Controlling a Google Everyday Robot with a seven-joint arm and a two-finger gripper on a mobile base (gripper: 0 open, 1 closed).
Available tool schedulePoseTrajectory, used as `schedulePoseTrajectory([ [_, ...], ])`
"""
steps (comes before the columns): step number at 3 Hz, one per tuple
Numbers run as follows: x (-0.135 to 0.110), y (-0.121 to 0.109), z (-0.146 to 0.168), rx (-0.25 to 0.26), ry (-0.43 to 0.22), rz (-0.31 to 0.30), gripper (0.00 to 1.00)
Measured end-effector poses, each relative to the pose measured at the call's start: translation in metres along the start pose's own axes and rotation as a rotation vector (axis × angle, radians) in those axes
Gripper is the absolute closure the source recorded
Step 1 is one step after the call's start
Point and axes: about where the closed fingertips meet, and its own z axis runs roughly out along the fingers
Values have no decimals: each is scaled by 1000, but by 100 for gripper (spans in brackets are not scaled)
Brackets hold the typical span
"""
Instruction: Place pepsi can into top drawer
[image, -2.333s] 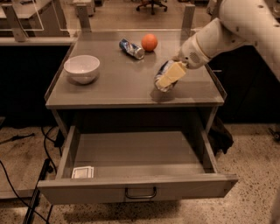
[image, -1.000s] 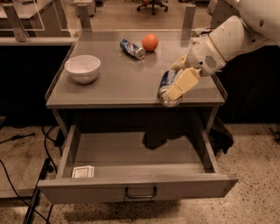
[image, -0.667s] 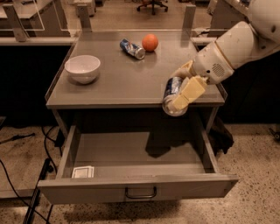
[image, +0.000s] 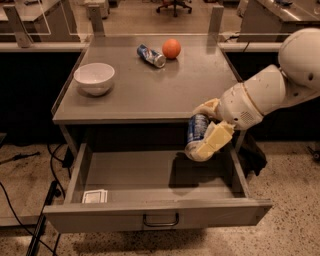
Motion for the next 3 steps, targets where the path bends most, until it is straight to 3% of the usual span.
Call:
schedulePoseTrajectory([
  [1, 9, -4, 19, 45, -17, -70, 100],
  [2, 9, -4, 19, 45, -17, -70, 100],
  [3, 27, -5, 35, 47, -17, -73, 100],
])
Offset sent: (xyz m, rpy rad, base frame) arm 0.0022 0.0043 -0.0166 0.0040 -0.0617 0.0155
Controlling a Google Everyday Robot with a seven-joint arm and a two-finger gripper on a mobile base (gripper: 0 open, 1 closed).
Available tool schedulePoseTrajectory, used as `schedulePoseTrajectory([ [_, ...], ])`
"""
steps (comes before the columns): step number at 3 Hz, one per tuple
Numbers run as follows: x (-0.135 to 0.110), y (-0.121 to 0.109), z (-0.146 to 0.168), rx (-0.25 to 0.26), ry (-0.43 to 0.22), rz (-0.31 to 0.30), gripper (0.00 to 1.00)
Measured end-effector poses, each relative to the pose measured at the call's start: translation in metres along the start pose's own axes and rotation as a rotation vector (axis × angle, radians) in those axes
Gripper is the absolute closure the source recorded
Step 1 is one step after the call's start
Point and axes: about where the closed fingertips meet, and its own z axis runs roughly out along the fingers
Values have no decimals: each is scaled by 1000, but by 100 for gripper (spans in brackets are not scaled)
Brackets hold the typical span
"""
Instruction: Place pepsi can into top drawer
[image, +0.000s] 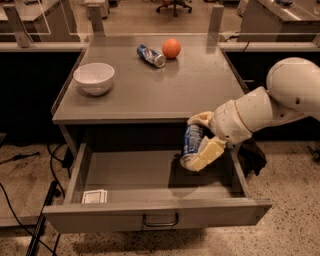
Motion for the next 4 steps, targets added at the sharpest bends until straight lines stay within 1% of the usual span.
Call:
schedulePoseTrajectory([
  [1, 22, 1, 26, -5, 3, -7, 100],
  [2, 38, 0, 52, -6, 5, -29, 100],
  [3, 49, -2, 75, 6, 11, -55, 100],
  [4, 59, -6, 91, 32, 12, -70, 100],
])
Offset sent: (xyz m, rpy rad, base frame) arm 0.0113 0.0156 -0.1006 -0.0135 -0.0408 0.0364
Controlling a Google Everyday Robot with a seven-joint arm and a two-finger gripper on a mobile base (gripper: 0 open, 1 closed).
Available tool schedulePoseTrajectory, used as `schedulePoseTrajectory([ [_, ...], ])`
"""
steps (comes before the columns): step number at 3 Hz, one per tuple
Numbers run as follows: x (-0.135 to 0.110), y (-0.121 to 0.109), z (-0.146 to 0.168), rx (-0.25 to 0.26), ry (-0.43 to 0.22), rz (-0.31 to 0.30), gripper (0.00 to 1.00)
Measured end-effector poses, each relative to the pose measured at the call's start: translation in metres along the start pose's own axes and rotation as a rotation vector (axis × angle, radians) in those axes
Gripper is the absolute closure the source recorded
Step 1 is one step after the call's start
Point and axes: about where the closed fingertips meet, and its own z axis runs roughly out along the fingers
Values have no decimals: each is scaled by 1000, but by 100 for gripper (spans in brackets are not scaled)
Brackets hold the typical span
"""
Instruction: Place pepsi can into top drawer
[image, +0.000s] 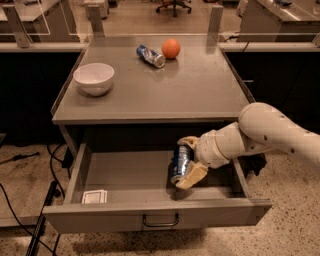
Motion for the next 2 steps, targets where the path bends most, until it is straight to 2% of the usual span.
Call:
schedulePoseTrajectory([
  [1, 8, -6, 14, 33, -4, -3, 100],
  [2, 15, -12, 28, 43, -18, 14, 100],
])
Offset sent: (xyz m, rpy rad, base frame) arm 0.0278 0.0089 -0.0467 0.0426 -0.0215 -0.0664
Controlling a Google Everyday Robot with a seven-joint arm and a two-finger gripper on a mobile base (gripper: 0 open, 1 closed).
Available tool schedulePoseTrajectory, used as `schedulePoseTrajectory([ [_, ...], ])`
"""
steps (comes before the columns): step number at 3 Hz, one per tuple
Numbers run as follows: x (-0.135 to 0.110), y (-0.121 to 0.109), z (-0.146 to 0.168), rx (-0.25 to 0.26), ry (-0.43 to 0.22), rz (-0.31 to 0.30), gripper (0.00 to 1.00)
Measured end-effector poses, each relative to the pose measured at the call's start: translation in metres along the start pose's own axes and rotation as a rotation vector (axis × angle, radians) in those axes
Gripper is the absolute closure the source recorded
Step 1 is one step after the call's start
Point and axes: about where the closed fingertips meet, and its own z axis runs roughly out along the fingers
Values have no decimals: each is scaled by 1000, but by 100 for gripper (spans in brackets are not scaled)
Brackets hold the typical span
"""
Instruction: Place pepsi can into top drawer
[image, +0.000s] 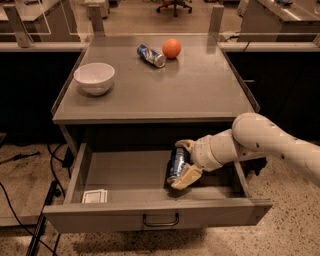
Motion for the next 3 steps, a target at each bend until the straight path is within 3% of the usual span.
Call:
schedulePoseTrajectory([
  [3, 8, 2, 41, -59, -51, 41, 100],
])
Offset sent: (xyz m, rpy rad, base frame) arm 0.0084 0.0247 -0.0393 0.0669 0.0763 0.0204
